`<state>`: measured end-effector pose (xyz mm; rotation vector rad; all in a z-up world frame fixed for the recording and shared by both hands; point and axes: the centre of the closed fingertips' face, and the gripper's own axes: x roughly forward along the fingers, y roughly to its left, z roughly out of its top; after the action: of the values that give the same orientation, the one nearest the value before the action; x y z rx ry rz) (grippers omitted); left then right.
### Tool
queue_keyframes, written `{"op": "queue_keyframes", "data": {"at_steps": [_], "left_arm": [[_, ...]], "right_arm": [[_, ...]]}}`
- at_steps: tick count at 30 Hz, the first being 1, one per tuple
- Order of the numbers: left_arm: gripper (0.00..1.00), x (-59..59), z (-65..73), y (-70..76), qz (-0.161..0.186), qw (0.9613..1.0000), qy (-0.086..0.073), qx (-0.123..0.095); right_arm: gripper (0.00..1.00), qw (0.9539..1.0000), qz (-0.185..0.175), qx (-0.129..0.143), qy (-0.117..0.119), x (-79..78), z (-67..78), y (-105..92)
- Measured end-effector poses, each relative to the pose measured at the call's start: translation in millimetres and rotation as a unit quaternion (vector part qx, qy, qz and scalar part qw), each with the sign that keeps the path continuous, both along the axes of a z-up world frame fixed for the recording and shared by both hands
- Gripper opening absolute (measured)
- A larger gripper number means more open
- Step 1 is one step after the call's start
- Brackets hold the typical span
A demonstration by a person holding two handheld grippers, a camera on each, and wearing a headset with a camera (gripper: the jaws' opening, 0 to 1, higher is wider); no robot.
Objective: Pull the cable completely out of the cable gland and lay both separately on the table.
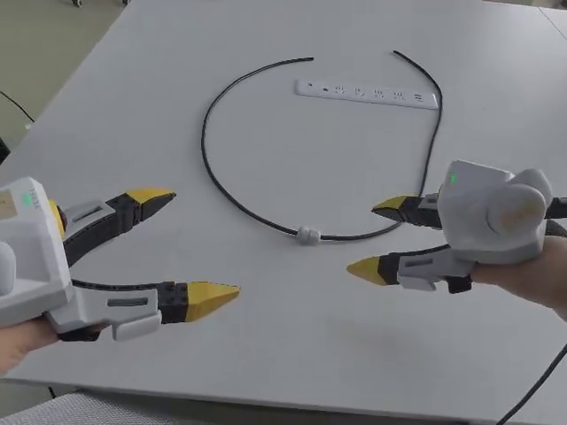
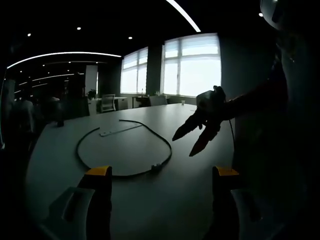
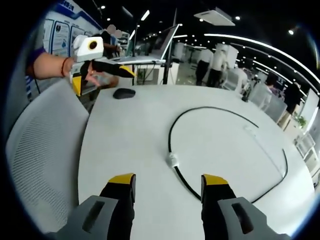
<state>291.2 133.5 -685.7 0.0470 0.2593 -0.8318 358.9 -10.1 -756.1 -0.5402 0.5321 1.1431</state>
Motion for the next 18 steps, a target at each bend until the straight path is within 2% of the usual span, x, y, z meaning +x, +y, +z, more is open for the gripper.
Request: {"op": "queue_keyframes", "data": {"at_steps": [7, 9, 14, 18], "left_arm": [[0.83, -1.3, -3.5, -3.9, -0.005, 1.0000, 0.001, 0.001], [0.83, -1.3, -5.1, -3.9, -0.005, 1.0000, 0.004, 0.001], [0.83, -0.8, -4.6, -3.8, -0.005, 1.0000, 0.002, -0.001], [0.83, -0.1, -2.8, -2.7, -0.006, 1.0000, 0.001, 0.001]], "right_arm": [[0.41, 0.9991, 0.009, -0.039, 0.014, 7.7, -13.4, 7.6], [0.37, 0.9986, 0.017, -0.045, 0.021, 8.2, -16.2, 12.0], [0.34, 0.9976, 0.032, -0.057, 0.023, 12.6, -21.6, 22.7], [0.31, 0.9958, 0.042, -0.075, 0.033, 15.4, -31.9, 29.9]]}}
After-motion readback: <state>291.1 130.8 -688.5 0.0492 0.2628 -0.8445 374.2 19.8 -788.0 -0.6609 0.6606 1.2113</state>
